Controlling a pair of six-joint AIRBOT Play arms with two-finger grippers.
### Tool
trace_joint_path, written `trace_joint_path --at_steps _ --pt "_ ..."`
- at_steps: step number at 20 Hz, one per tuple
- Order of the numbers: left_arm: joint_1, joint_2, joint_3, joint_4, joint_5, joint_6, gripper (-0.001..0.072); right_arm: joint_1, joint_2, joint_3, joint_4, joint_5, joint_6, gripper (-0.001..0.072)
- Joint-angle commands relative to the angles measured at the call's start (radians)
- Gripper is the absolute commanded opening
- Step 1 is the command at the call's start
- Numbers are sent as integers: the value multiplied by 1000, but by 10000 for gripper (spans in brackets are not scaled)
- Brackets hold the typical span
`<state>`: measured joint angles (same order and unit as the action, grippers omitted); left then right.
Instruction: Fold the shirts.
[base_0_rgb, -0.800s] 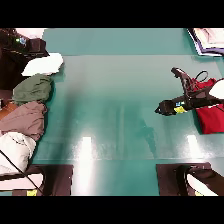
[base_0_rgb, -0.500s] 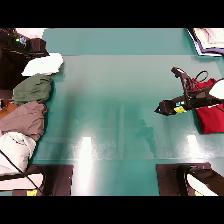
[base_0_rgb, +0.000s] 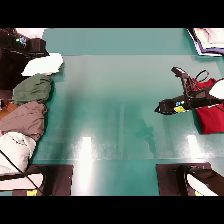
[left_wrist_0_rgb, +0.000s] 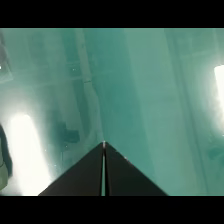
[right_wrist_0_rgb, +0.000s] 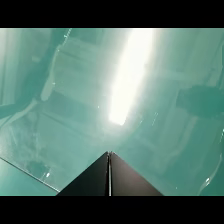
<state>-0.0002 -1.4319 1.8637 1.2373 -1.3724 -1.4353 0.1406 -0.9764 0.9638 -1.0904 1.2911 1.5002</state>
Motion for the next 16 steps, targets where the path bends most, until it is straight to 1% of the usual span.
trace_joint_path --at_steps 1,2,3,4,6,7,9,11,13,16 --pt "0 -2 0 -10 60 6 22 1 1 1 0 -10 0 18" --pt "0 -7 0 6 109 35 140 1 1 1 0 -9 0 18" --pt "0 -23 0 47 165 30 447 1 1 1 0 -9 0 18" --pt "0 -45 0 97 214 0 521 1 1 1 1 -8 0 18" --pt "1 -117 0 203 283 -29 523 1 1 1 1 4 5 18" --pt "1 -165 0 227 310 -31 524 1 1 1 1 11 24 18" --pt "1 -274 0 238 371 -31 524 1 1 1 1 22 53 18" --pt "1 -363 0 256 436 -24 525 1 1 1 1 25 56 18" --pt "1 -428 0 304 471 -26 525 1 1 1 0 21 56 18" --pt "1 -494 2 336 493 -28 524 1 1 1 0 18 56 18"
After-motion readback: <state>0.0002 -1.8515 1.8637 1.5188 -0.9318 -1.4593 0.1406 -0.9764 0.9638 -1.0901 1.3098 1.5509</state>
